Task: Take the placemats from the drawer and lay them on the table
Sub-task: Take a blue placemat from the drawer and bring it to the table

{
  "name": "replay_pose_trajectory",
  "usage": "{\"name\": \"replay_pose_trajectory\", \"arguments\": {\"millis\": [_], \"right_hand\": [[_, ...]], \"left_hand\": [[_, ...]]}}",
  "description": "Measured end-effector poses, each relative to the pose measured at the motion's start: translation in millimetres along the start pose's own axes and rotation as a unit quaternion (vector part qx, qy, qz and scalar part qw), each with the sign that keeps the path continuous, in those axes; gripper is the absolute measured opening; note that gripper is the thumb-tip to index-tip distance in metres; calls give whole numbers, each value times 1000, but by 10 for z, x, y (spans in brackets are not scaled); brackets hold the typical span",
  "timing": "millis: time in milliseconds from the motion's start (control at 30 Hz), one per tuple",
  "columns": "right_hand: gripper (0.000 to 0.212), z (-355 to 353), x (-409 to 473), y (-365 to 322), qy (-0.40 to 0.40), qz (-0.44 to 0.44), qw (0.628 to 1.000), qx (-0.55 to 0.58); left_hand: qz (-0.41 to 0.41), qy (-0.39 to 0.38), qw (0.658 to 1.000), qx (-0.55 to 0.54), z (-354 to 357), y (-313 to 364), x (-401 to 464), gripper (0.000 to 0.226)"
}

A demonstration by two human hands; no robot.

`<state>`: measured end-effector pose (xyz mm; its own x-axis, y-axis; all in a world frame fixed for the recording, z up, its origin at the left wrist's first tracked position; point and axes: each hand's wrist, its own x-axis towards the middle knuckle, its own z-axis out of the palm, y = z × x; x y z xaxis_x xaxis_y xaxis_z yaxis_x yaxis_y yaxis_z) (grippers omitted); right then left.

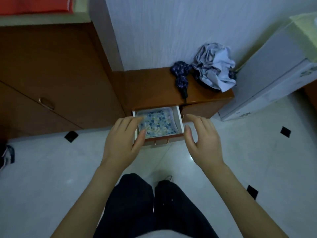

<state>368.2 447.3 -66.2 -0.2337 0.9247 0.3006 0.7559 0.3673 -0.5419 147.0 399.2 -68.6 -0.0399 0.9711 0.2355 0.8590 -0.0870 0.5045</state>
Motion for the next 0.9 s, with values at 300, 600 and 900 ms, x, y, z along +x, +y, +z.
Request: {"name": "replay_pose_trajectory", "arguments": {"millis": [300,600,900], "right_hand": [[31,824,762,850,7,-37,998,50],[33,2292,882,1787,-49,-23,998,26],[37,3683,651,2755,-187,-29,981,31]], "left_hand": [[-35,0,999,-5,1047,-321,787,38],[-26,-51,998,13,2455,-1398,988,38],[-76,-152,985,31,3907,-2320,754,40]]}}
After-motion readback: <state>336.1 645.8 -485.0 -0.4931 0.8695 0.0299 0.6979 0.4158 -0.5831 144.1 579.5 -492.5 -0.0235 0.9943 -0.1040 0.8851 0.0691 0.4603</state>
